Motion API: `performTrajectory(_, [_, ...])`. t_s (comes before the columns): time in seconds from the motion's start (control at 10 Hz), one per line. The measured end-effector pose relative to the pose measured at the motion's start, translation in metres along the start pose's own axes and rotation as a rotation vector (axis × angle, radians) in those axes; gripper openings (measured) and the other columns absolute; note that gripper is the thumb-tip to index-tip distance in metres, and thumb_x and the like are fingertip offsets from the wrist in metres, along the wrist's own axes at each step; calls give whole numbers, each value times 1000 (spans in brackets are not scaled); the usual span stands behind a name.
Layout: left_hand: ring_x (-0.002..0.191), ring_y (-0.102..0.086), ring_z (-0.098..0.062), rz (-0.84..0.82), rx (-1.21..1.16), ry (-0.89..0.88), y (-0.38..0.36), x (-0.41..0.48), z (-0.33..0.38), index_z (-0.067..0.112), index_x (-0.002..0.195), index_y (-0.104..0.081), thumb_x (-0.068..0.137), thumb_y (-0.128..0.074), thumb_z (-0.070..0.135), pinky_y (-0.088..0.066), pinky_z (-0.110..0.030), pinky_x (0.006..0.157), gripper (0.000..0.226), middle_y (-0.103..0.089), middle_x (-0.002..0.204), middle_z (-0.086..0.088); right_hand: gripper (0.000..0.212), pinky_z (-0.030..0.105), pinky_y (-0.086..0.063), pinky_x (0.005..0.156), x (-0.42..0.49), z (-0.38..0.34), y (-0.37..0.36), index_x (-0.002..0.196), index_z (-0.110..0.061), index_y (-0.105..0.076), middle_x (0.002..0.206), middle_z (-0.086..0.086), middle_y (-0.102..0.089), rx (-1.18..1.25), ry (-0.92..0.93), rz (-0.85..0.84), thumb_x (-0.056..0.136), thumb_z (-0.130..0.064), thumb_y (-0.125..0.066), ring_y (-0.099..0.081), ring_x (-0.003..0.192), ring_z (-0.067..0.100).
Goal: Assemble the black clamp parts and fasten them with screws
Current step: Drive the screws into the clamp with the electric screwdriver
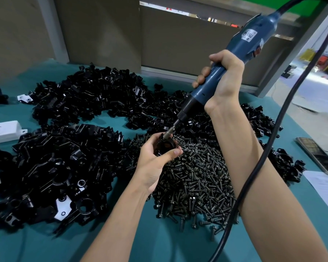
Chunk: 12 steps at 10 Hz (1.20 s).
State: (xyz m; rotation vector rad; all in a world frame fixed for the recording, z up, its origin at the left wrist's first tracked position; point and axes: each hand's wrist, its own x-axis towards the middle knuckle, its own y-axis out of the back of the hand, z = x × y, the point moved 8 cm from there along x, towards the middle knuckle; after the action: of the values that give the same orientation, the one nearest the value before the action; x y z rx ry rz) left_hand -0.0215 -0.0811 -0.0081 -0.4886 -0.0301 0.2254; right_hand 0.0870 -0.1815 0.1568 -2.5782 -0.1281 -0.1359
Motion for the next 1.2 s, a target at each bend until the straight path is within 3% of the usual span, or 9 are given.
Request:
performTrajectory(0.2, [119,-58,-46,-12,9,-31,0,0,3,33,85,-72,62,-84,14,-39,-55,113,32,-70,95,-4,14,26,-40,46,0,3,2,74,-12,-45,54,5,-45,5,-2,9,81,-8,-57,-40,43,17])
performTrajectory(0.5, [111,-64,-42,-23,6,-56,1,1,2,31,89,-71,68,-82,7,-41,-54,112,34,-71,93,-3,15,26,-40,47,0,4,2,74,-13,-45,54,4,-45,12,-17,4,79,-9,-58,-41,43,17])
performTrajectory(0.6, [104,-67,-34,-35,-10,-61,1,1,2,29,92,-71,70,-84,5,-41,-55,112,35,-71,93,-3,15,26,-40,47,-1,5,2,74,-13,-44,54,4,-45,25,-22,4,79,-9,-58,-40,43,18])
performTrajectory(0.7, [105,-65,-31,-46,-35,-61,0,1,3,32,90,-71,62,-85,15,-40,-54,113,36,-71,94,-3,15,26,-40,47,-2,6,0,74,-12,-44,54,5,-45,27,-22,4,79,-9,-58,-40,43,18])
performTrajectory(0.9, [101,-67,-26,-69,-79,-40,0,2,-2,36,87,-72,65,-84,9,-49,-41,102,36,-72,91,-2,15,26,-40,46,-4,5,-3,73,-12,-45,54,5,-45,30,-11,-7,80,-8,-58,-40,42,18])
performTrajectory(1.0, [98,-67,-24,-56,-74,-70,2,4,0,32,91,-71,66,-87,7,-49,-41,103,39,-72,88,0,15,27,-40,46,-5,6,-5,73,-12,-45,54,5,-45,31,-10,-10,80,-8,-58,-40,42,18])
performTrajectory(1.2, [86,-72,-23,-146,-172,-15,-8,1,-6,10,103,-63,66,-79,4,-57,-26,81,41,-72,83,0,15,26,-39,47,-6,-1,-5,72,-12,-45,54,5,-45,2,26,-36,80,-9,-58,-40,42,18])
